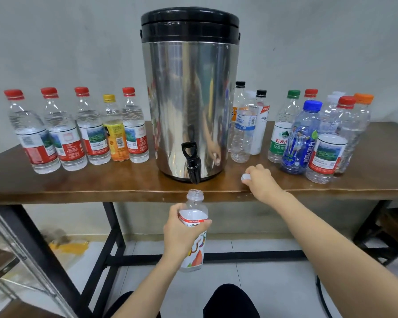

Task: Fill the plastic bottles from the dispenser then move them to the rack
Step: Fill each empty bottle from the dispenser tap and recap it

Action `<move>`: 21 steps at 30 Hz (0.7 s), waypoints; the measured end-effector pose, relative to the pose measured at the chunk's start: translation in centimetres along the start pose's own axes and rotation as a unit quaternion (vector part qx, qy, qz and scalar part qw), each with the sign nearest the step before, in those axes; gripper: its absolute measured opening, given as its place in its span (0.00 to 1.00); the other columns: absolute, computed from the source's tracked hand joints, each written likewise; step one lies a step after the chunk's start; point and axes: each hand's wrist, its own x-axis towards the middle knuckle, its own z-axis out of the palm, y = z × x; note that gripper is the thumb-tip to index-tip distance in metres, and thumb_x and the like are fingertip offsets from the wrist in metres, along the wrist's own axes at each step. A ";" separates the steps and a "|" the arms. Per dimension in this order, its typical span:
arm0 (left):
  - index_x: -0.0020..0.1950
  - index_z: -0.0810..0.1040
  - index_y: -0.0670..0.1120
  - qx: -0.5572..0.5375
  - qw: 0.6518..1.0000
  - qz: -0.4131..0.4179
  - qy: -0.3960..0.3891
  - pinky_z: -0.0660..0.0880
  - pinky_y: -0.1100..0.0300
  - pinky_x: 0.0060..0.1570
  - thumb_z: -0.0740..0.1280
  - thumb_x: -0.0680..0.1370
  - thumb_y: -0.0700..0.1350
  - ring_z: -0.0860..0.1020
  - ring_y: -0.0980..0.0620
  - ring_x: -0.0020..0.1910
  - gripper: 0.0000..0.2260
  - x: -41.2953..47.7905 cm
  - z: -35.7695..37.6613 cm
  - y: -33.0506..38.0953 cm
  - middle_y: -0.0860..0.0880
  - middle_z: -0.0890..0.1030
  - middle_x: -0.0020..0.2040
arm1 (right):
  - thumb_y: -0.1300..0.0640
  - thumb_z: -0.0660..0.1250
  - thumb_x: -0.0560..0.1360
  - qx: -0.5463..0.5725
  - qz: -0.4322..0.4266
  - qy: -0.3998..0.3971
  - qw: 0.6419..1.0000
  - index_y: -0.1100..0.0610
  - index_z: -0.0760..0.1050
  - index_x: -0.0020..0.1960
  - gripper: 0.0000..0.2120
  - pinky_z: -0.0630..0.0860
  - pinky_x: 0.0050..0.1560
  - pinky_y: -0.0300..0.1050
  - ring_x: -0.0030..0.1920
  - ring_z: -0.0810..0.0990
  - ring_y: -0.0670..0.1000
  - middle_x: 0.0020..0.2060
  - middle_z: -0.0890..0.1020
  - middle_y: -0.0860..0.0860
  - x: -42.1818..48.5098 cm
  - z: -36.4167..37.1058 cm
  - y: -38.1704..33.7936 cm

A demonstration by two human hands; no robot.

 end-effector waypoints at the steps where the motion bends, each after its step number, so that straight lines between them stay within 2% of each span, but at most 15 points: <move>1: 0.60 0.69 0.52 0.003 1.000 0.008 0.003 0.72 0.71 0.35 0.81 0.66 0.50 0.79 0.56 0.44 0.29 0.3 -0.2 0.3 0.55 0.78 0.48 | 0.59 0.59 0.82 -0.007 0.003 0.003 1.000 0.61 0.70 0.67 0.15 0.67 0.62 0.52 0.61 0.68 0.61 0.61 0.70 0.60 0.0 0.2 0.0; 4: 0.60 0.70 0.53 0.013 0.999 0.042 0.013 0.72 0.74 0.34 0.81 0.65 0.48 0.78 0.57 0.46 0.29 0.9 -0.2 1.1 0.54 0.79 0.51 | 0.55 0.61 0.82 0.000 0.003 0.012 1.000 0.60 0.69 0.70 0.18 0.67 0.64 0.53 0.64 0.67 0.61 0.64 0.70 0.59 -0.1 0.1 -0.3; 8: 0.62 0.70 0.53 0.009 0.997 0.071 0.029 0.74 0.72 0.42 0.82 0.64 0.50 0.79 0.53 0.51 0.31 1.5 0.0 1.4 0.52 0.79 0.55 | 0.50 0.62 0.81 0.008 -0.036 0.070 0.997 0.58 0.64 0.75 0.25 0.68 0.65 0.54 0.67 0.66 0.60 0.68 0.69 0.57 -1.0 -0.9 -1.6; 11: 0.62 0.70 0.53 0.009 0.994 0.099 0.047 0.73 0.72 0.45 0.82 0.64 0.52 0.77 0.54 0.53 0.32 1.9 0.0 1.8 0.53 0.77 0.56 | 0.50 0.63 0.81 0.089 -0.129 0.141 0.978 0.55 0.71 0.70 0.20 0.72 0.61 0.53 0.63 0.72 0.56 0.63 0.75 0.54 -1.6 -2.3 -3.6; 13: 0.63 0.70 0.53 0.017 0.990 0.125 0.065 0.72 0.71 0.47 0.82 0.63 0.51 0.75 0.54 0.54 0.33 2.1 0.0 1.8 0.53 0.75 0.58 | 0.50 0.64 0.80 0.141 -0.190 0.164 0.958 0.53 0.74 0.67 0.16 0.75 0.57 0.52 0.57 0.76 0.52 0.57 0.78 0.50 -2.2 -3.5 -5.6; 15: 0.66 0.70 0.51 0.025 0.986 0.149 0.076 0.73 0.67 0.53 0.82 0.63 0.51 0.74 0.55 0.57 0.35 2.3 0.1 1.8 0.52 0.72 0.61 | 0.51 0.64 0.80 0.167 -0.247 0.176 0.938 0.52 0.75 0.65 0.15 0.76 0.54 0.51 0.51 0.76 0.48 0.52 0.77 0.46 -2.9 -4.7 -7.7; 17: 0.68 0.70 0.50 0.031 0.984 0.160 0.074 0.73 0.62 0.57 0.82 0.64 0.52 0.74 0.54 0.58 0.36 2.5 0.1 1.8 0.53 0.72 0.62 | 0.52 0.65 0.80 0.173 -0.288 0.173 0.926 0.52 0.74 0.67 0.17 0.76 0.52 0.48 0.49 0.74 0.46 0.51 0.76 0.44 -3.6 -5.8 -9.5; 21: 0.66 0.71 0.53 0.031 0.985 0.154 0.066 0.76 0.59 0.57 0.81 0.63 0.57 0.77 0.52 0.58 0.35 2.7 0.3 1.6 0.54 0.76 0.61 | 0.55 0.67 0.79 0.118 -0.325 0.151 0.926 0.51 0.73 0.69 0.18 0.73 0.50 0.44 0.49 0.72 0.44 0.55 0.78 0.47 -3.9 -7.0 -11.9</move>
